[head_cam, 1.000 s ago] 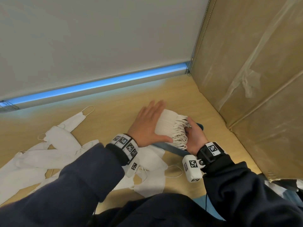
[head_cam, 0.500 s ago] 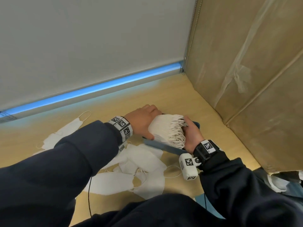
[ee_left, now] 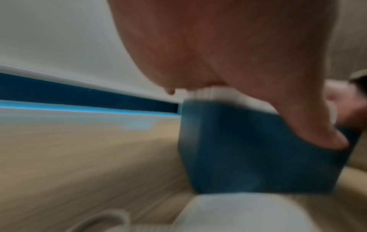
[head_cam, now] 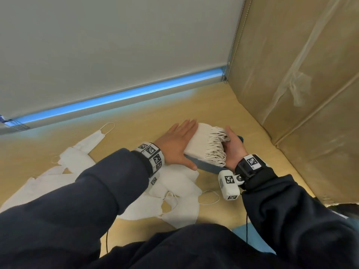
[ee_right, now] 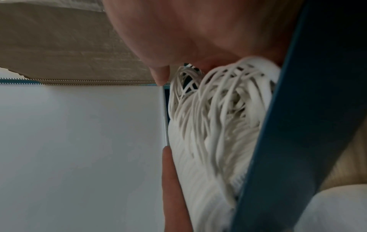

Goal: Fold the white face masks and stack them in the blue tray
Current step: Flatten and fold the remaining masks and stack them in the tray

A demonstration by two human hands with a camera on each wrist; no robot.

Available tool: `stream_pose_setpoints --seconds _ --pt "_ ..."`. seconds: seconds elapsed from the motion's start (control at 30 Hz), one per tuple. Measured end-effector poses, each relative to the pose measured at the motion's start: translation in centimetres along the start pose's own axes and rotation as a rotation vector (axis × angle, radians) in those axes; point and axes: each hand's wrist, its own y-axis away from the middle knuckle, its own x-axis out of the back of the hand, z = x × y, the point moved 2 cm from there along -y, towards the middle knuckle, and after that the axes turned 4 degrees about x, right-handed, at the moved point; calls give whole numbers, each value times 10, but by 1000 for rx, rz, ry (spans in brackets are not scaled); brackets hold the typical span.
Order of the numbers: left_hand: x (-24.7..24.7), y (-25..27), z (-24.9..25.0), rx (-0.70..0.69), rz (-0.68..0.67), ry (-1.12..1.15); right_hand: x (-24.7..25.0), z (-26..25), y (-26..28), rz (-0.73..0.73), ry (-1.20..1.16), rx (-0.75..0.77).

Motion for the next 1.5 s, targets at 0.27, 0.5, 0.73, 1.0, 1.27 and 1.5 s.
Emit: stream_pose_setpoints --seconds 0.27,0.5,0.73,1.0,1.27,1.5 --pt "-13 54 -43 280 66 139 -6 -20 23 142 146 114" --pt "-31 186 -97 532 346 655 -58 -2 93 124 528 600" --pt "-53 286 -133 755 372 680 -140 125 73 -473 1256 308" --pt "-77 384 -174 991 267 616 -181 219 34 -564 2081 262" --pt "-126 434 -193 932 -77 471 -185 240 30 -469 2286 348" --pt "-126 435 -219 939 253 490 -227 194 72 -520 1610 539"
